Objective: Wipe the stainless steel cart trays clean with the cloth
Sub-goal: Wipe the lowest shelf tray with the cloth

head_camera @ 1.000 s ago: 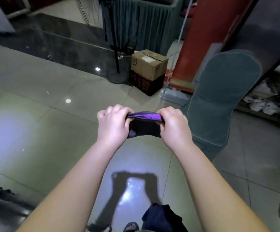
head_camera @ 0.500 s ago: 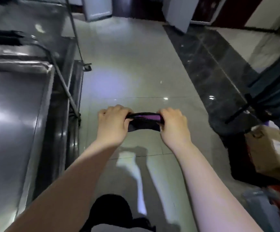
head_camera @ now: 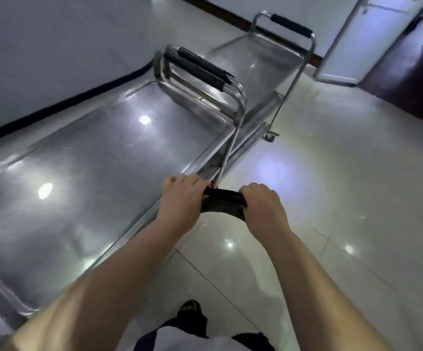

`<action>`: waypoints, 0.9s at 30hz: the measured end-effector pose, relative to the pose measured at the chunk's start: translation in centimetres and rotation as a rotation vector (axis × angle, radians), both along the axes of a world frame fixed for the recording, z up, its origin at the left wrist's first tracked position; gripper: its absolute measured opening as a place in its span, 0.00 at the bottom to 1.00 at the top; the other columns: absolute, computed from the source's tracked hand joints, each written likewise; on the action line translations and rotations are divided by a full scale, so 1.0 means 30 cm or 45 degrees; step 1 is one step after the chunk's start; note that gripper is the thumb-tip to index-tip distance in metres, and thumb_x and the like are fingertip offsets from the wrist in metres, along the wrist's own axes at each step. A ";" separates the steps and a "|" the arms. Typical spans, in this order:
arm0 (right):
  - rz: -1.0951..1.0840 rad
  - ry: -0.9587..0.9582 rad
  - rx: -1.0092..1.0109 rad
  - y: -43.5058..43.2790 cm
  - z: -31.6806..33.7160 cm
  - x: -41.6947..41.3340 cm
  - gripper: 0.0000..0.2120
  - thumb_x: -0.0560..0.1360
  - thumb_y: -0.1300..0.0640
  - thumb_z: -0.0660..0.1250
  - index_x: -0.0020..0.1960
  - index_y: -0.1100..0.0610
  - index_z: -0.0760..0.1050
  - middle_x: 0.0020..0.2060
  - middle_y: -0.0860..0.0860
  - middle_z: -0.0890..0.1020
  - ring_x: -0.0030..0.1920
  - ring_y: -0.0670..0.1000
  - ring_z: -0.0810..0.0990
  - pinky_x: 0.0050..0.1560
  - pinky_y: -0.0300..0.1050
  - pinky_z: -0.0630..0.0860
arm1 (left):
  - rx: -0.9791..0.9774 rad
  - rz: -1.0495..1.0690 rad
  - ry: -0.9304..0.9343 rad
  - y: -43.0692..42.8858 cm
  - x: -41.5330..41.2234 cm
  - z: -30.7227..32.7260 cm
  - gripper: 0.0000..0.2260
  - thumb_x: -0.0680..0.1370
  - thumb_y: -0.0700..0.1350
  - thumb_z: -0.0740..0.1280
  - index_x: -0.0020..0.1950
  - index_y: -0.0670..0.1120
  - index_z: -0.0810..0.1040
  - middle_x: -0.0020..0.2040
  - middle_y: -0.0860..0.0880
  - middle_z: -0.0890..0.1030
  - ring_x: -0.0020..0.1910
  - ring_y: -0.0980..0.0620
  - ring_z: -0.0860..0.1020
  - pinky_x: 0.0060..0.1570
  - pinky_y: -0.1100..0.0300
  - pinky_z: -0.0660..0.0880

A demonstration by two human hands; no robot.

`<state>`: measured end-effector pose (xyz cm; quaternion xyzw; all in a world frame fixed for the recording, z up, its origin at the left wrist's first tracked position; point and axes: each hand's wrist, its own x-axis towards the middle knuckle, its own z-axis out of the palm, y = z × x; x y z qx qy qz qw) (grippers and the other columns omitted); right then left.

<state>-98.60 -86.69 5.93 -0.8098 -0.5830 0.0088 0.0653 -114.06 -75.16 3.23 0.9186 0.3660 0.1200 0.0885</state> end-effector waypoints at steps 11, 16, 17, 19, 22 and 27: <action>0.673 0.231 -0.009 0.426 -0.109 0.120 0.09 0.72 0.64 0.67 0.52 0.57 0.76 0.46 0.53 0.78 0.49 0.56 0.74 0.48 0.49 0.70 | -0.072 0.773 -0.093 0.069 -0.021 -0.062 0.08 0.79 0.46 0.66 0.56 0.55 0.80 0.50 0.52 0.79 0.54 0.47 0.75 0.51 0.53 0.58; 1.015 0.360 -0.022 0.487 -0.145 0.176 0.10 0.70 0.67 0.68 0.50 0.61 0.78 0.43 0.56 0.79 0.45 0.60 0.75 0.46 0.53 0.71 | -0.131 1.143 -0.207 -0.037 0.041 -0.100 0.08 0.77 0.44 0.69 0.55 0.53 0.81 0.51 0.51 0.80 0.53 0.45 0.75 0.54 0.50 0.62; 1.060 0.368 -0.048 0.488 -0.161 0.189 0.11 0.71 0.66 0.68 0.53 0.60 0.78 0.46 0.55 0.79 0.47 0.59 0.75 0.48 0.54 0.72 | -0.141 1.225 -0.211 -0.068 0.064 -0.116 0.09 0.77 0.44 0.69 0.56 0.52 0.82 0.51 0.51 0.80 0.54 0.44 0.75 0.55 0.50 0.62; 1.112 0.359 -0.100 0.480 -0.214 0.211 0.14 0.73 0.65 0.67 0.58 0.57 0.77 0.51 0.52 0.79 0.52 0.56 0.75 0.53 0.52 0.71 | -0.155 1.347 -0.205 -0.119 0.106 -0.154 0.09 0.77 0.44 0.68 0.57 0.52 0.82 0.52 0.51 0.80 0.55 0.44 0.75 0.55 0.51 0.60; 1.127 0.440 -0.135 0.426 -0.298 0.232 0.14 0.75 0.66 0.65 0.59 0.57 0.76 0.52 0.52 0.77 0.52 0.55 0.74 0.52 0.49 0.68 | -0.185 1.427 -0.176 -0.195 0.154 -0.216 0.09 0.77 0.41 0.68 0.56 0.51 0.82 0.52 0.50 0.81 0.53 0.43 0.75 0.52 0.52 0.59; 1.101 0.544 -0.225 0.333 -0.433 0.221 0.17 0.71 0.71 0.65 0.58 0.59 0.77 0.51 0.54 0.78 0.51 0.57 0.74 0.51 0.49 0.68 | -0.305 1.575 -0.100 -0.310 0.181 -0.342 0.18 0.73 0.32 0.67 0.57 0.51 0.81 0.52 0.50 0.79 0.53 0.43 0.74 0.54 0.50 0.62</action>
